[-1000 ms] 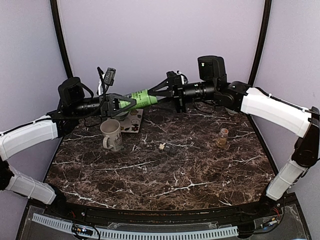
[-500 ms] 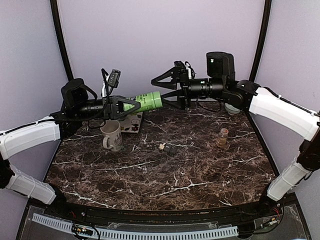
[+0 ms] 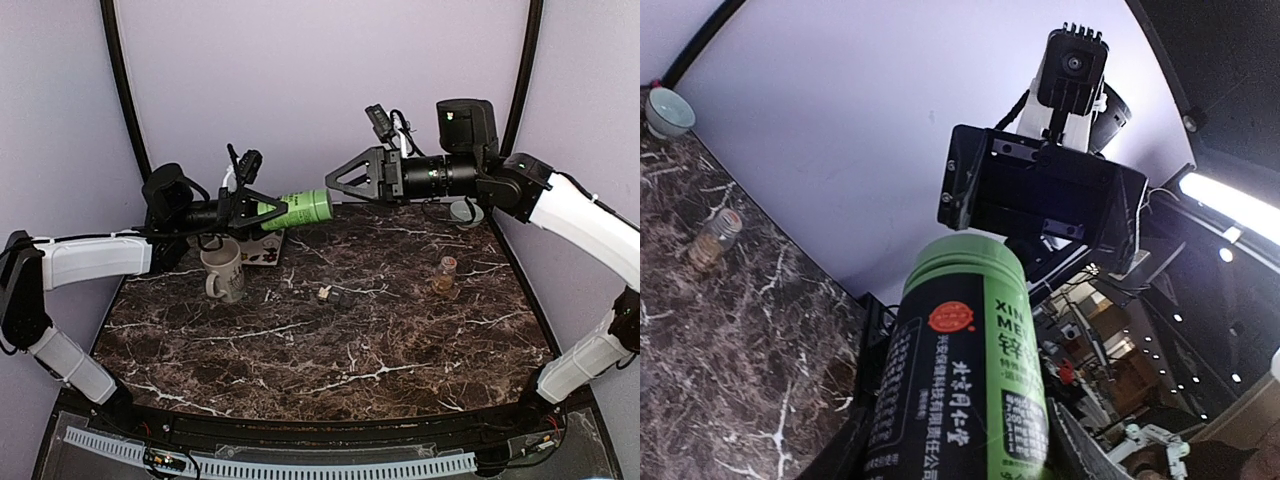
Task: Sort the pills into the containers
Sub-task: Screw the lid of the pill bottle onto the pill bottle.
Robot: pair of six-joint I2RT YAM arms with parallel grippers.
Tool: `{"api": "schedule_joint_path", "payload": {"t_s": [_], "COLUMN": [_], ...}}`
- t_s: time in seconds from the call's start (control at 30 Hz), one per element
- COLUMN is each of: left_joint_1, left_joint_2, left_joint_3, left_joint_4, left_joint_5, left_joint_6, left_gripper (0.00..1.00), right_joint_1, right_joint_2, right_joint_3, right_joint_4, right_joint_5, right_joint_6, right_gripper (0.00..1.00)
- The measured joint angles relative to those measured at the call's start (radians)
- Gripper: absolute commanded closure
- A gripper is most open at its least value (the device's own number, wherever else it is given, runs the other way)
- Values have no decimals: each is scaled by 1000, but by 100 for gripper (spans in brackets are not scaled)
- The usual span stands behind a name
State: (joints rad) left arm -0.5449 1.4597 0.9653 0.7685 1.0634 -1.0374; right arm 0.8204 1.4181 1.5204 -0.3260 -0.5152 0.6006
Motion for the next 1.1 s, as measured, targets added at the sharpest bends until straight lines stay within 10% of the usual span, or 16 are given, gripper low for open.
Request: {"api": "schedule_joint_path", "payload": {"t_s": [0.4, 0.9, 1.1], "left_joint_1": [0, -2, -3], "left_joint_2": [89, 95, 102], "left_joint_3": [0, 0, 0], "left_joint_4": [415, 489, 492], "left_joint_5": [87, 130, 143], "left_joint_6": [-403, -491, -494], "left_gripper": [100, 100, 100], "right_joint_1": [37, 120, 134], "right_joint_2": [-5, 42, 78], "right_joint_3": [0, 78, 121], "right_joint_4": [-106, -150, -169], "right_joint_5": [54, 71, 87], "right_joint_6": [-234, -316, -332], "right_gripper": [15, 18, 34]}}
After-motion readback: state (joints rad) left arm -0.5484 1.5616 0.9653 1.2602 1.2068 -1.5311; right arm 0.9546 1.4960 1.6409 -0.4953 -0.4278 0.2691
